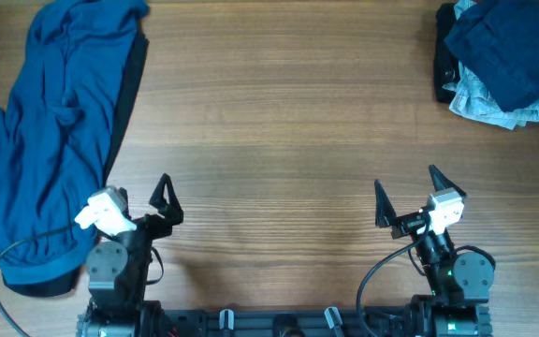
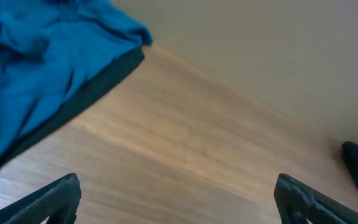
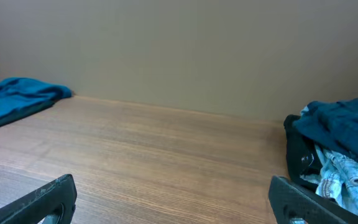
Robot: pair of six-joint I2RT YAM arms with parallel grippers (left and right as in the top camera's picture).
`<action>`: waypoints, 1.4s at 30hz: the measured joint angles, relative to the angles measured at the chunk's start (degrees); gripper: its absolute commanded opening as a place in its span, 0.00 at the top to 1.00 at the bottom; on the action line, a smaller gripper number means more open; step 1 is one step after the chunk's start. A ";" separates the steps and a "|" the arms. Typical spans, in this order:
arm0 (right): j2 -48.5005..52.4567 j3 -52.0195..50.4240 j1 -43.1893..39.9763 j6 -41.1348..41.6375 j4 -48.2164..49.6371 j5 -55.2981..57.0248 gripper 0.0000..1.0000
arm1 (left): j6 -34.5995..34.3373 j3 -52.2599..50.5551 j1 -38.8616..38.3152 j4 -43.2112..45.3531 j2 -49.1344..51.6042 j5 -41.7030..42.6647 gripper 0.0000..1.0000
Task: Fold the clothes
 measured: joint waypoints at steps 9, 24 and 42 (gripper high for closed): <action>0.00 0.02 0.00 0.00 0.02 0.02 0.00 | 1.97 -6.12 0.00 9.51 -7.17 0.87 0.00; 0.00 0.02 0.00 0.00 0.02 0.02 0.00 | 9.42 -8.00 0.00 10.25 -7.28 3.69 0.00; 0.00 0.00 0.00 0.00 0.02 0.00 0.00 | 9.49 -8.00 0.00 10.23 -7.28 3.69 0.00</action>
